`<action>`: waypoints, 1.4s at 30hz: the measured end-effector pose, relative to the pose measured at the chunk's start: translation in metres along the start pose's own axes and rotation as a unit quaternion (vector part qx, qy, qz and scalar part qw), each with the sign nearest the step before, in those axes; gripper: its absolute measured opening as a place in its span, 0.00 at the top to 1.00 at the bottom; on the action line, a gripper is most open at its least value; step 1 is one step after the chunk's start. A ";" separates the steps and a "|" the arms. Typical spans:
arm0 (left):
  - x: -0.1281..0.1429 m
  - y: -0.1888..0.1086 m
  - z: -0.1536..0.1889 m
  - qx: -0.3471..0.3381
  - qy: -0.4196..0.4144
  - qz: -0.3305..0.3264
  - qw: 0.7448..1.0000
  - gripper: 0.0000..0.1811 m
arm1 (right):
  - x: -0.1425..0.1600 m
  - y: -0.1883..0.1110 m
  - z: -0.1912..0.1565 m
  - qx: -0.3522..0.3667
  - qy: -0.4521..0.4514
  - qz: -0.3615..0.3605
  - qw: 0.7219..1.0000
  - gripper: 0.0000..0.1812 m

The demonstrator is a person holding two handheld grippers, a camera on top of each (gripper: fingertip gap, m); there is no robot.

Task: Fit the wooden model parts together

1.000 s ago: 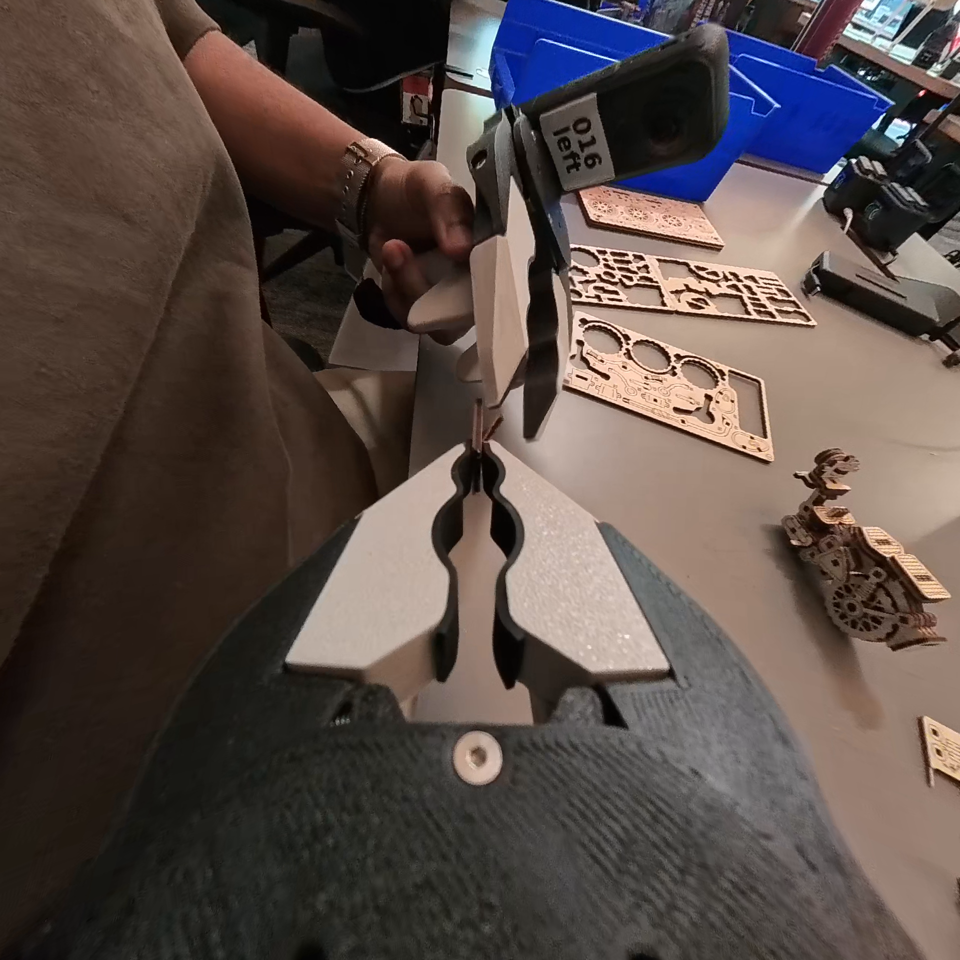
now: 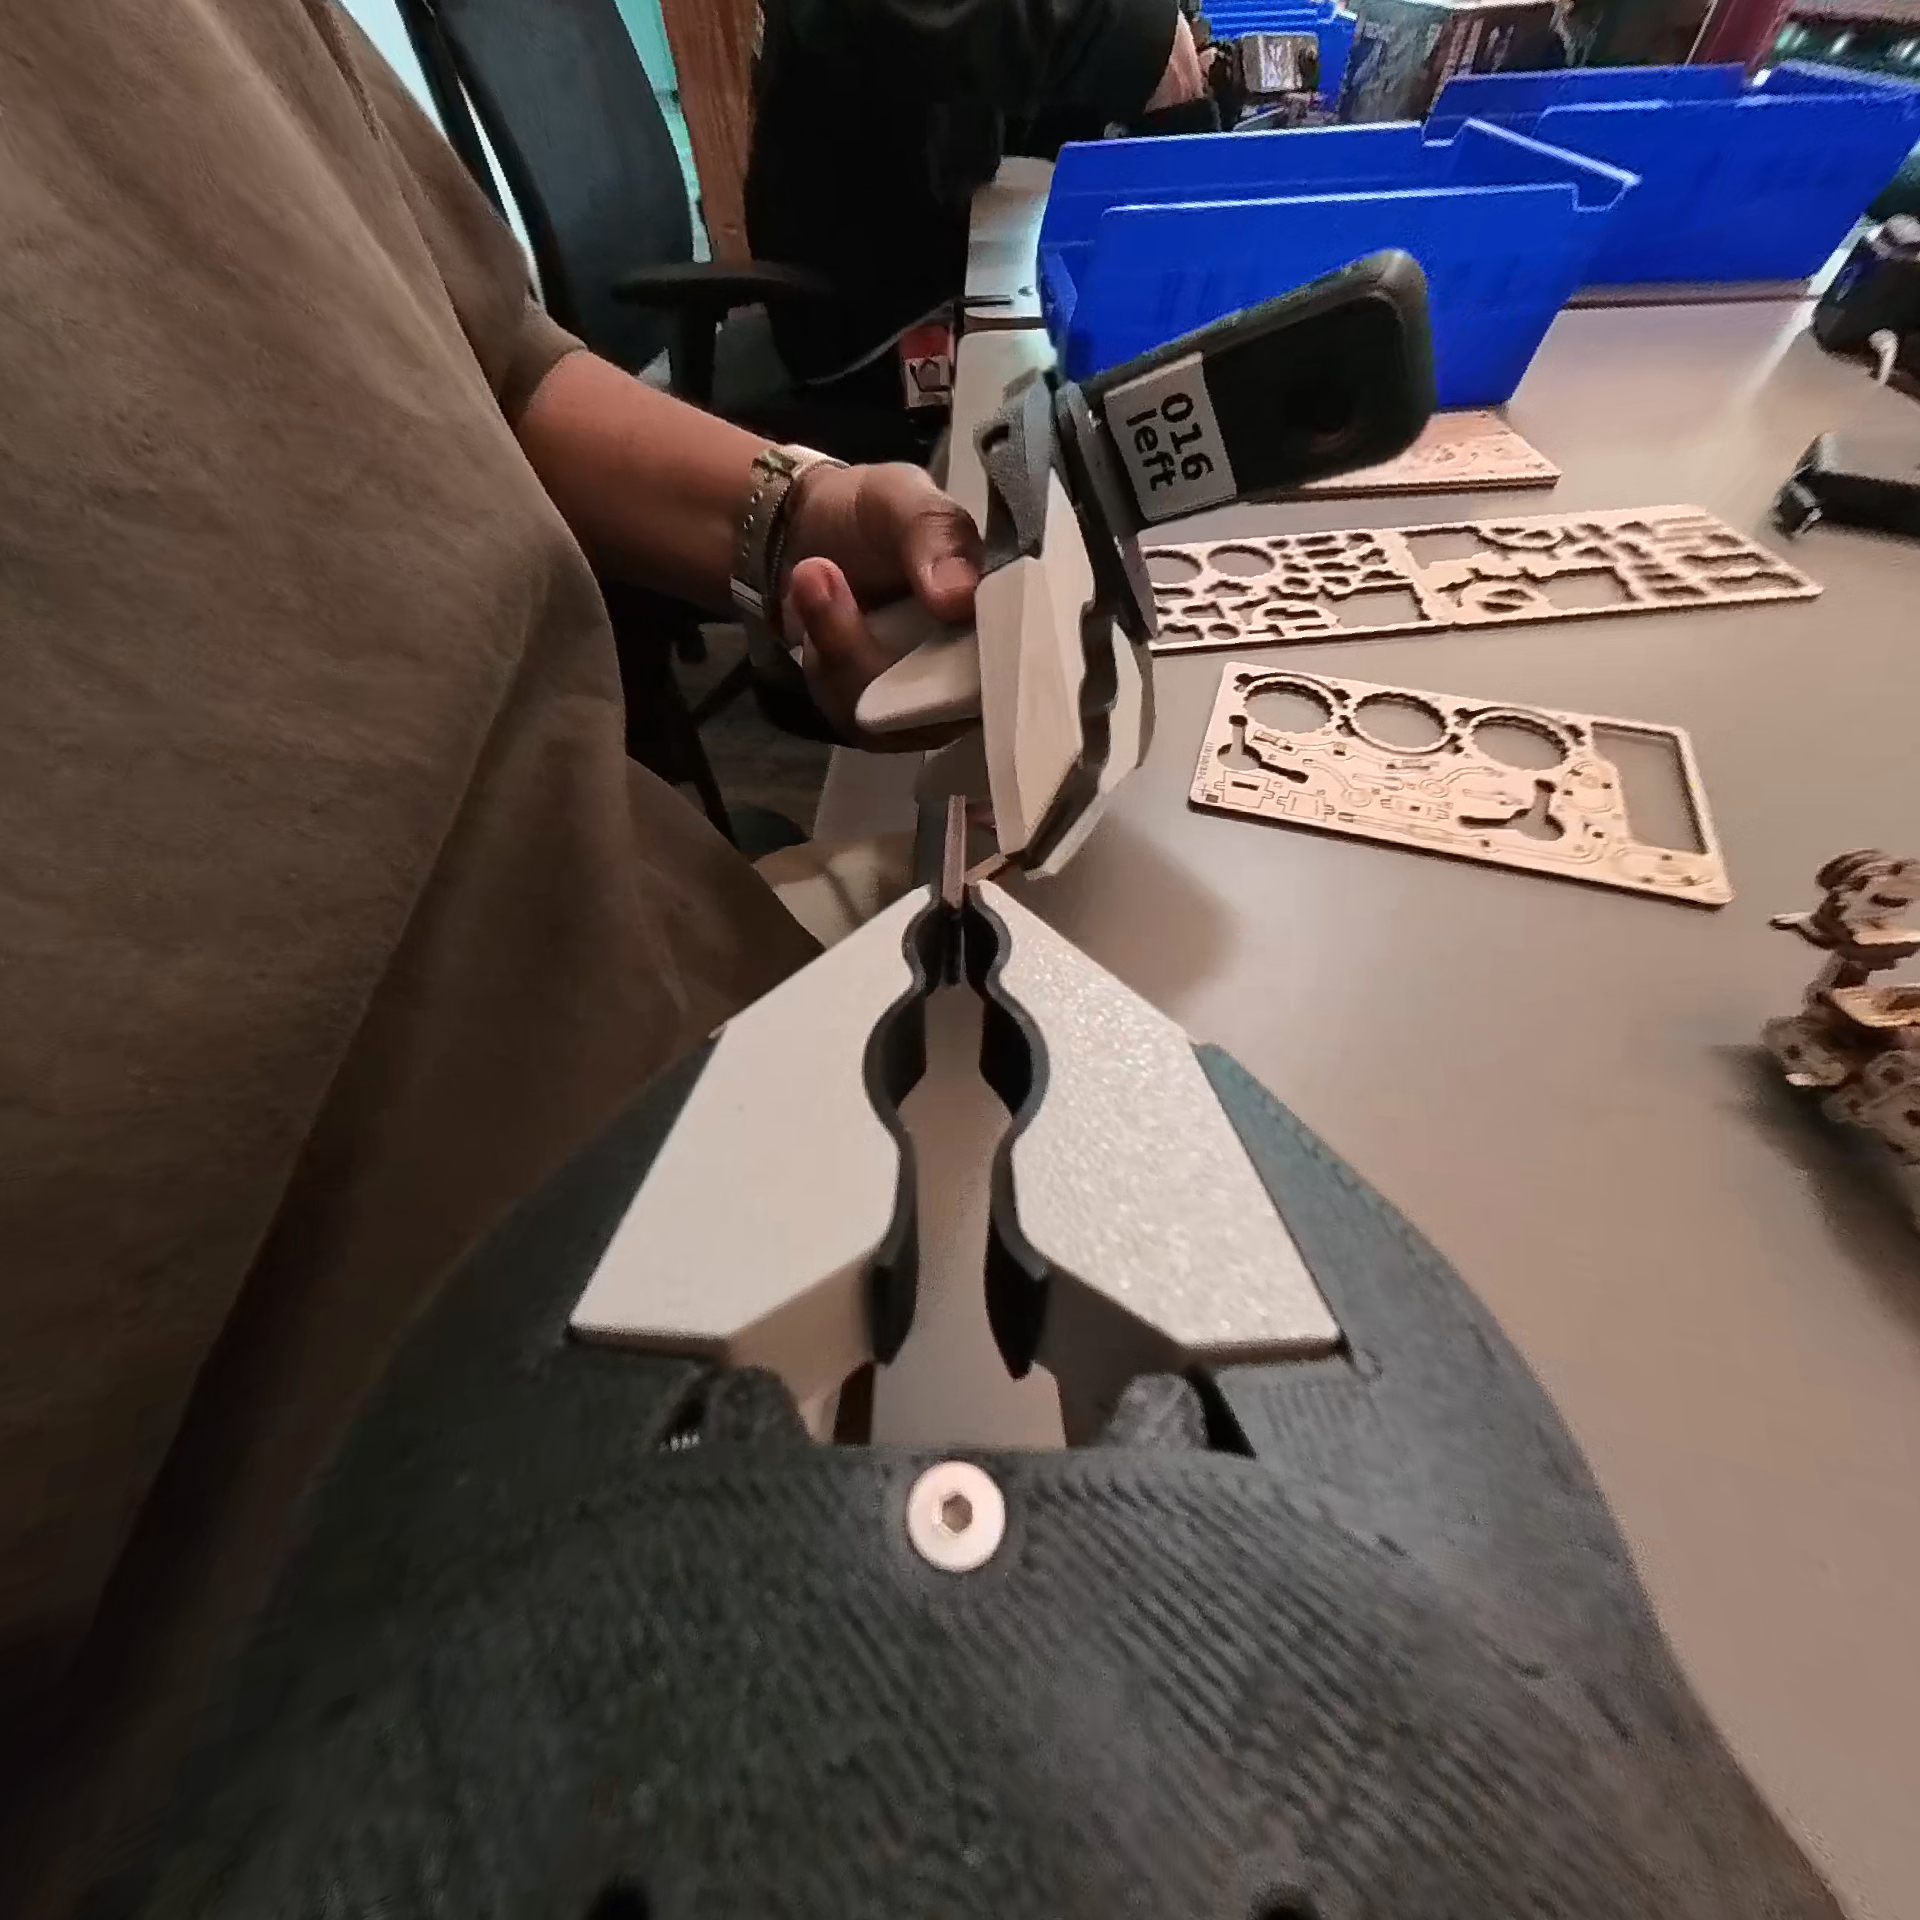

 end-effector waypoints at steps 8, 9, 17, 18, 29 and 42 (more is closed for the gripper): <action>-0.001 -0.001 0.014 0.001 0.074 0.008 0.997 1.00 | -0.010 -0.005 0.002 -0.066 0.144 0.063 0.985 0.99; -0.001 -0.001 0.015 0.005 0.073 0.009 0.997 1.00 | -0.011 -0.005 0.002 -0.077 0.158 0.072 0.982 0.99; -0.002 0.002 0.006 0.006 0.012 0.014 1.000 1.00 | -0.008 -0.008 0.001 -0.053 0.087 0.068 0.992 1.00; -0.002 0.003 0.007 0.009 0.007 0.015 1.000 1.00 | -0.008 -0.009 0.000 -0.056 0.085 0.069 0.992 1.00; -0.008 -0.008 0.005 -0.044 0.086 0.023 0.995 1.00 | -0.011 -0.028 0.023 -0.024 0.117 0.101 0.988 1.00; 0.008 0.003 -0.002 0.026 -0.058 -0.017 0.998 0.99 | 0.002 -0.002 -0.003 -0.035 0.019 0.019 0.999 1.00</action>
Point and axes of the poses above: each gripper's, where its closed fingertips meet, y out along the fingers, x out of its underside, z = x × y across the jaws, the point moved 1 cm from there along -y, back along the fingers, and after that the axes turned 11 degrees about -y, right-handed, at the moved point
